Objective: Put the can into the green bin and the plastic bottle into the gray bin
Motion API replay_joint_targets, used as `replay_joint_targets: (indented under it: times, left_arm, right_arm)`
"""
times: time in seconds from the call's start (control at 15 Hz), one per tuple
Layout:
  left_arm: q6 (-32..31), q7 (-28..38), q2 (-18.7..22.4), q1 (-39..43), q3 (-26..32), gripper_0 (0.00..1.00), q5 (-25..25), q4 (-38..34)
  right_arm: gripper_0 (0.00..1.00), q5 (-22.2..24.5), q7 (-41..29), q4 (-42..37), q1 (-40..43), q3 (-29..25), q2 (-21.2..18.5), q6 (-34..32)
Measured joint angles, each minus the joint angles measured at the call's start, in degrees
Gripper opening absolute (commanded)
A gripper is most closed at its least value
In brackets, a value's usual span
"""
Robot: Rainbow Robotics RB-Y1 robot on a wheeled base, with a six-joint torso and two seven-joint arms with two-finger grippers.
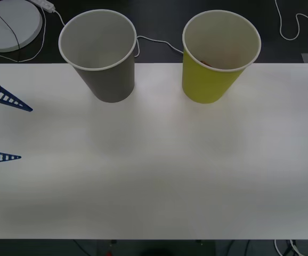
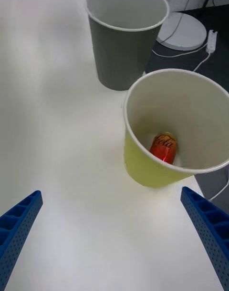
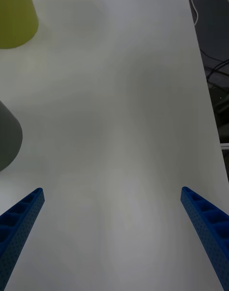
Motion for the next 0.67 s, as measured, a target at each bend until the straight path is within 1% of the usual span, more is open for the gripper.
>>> replay_joint_targets:
  times: [0.13,0.33,0.47,0.67]
  left_arm:
    - [0.0,0.0,0.0,0.0,0.0,1.00,0.0,0.0]
    - [0.0,0.0,0.0,0.0,0.0,1.00,0.0,0.0]
    - [0.0,0.0,0.0,0.0,0.0,1.00,0.0,0.0]
    - [0.0,0.0,0.0,0.0,0.0,1.00,0.0,0.0]
  right_arm:
    - [1.00,-1.3,4.5,-0.7,4.2,-1.0,0.4,0.0]
    - [1.00,-1.4,9.7,-2.5,9.0,-2.8,2.0,0.0]
    - [1.00,-1.4,11.8,-3.8,11.9,-3.8,3.2,0.0]
    - [1.00,-0.7,12.9,-6.2,16.0,-5.4,5.0,0.0]
